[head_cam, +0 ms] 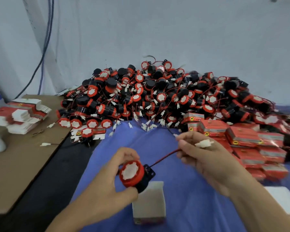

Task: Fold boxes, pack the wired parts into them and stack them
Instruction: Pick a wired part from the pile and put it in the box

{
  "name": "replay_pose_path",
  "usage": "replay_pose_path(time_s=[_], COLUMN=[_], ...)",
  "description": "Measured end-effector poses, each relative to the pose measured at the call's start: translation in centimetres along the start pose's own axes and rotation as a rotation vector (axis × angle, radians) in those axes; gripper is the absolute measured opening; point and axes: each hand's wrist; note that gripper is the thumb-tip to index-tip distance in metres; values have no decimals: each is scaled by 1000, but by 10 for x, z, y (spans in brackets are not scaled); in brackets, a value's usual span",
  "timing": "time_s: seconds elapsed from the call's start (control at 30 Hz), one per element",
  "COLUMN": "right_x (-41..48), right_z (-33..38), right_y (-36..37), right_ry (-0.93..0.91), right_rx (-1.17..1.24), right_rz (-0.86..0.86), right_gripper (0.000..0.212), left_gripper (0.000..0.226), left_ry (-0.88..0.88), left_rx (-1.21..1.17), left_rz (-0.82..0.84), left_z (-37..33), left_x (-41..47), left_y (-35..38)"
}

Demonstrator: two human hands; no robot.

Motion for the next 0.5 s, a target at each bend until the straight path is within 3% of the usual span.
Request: replay_pose_path(time_s=[0.1, 0.2, 0.5], right_x=[-30, -50, -65], right_z=[-7, -15, -70], right_y=[11, 25, 51], right_ry=[-147, -181, -255], right_rx=[-202, -429, -679], right_rz=[-123, -85, -32], right_gripper=[5, 9, 24], left_gripper=[46, 37, 58], left_ry=[29, 87, 97], left_rx=[148, 360, 693], left_rz=[8, 59, 221], left_z=[-8, -8, 13], left_x=[-11, -18, -22], left_y=[19, 33, 48])
Point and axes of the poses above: each hand's wrist, its own x-axis towards the middle knuckle, its own y-axis out of the palm, z = x × y, and after that the axes turned 2 degrees about x, right-handed
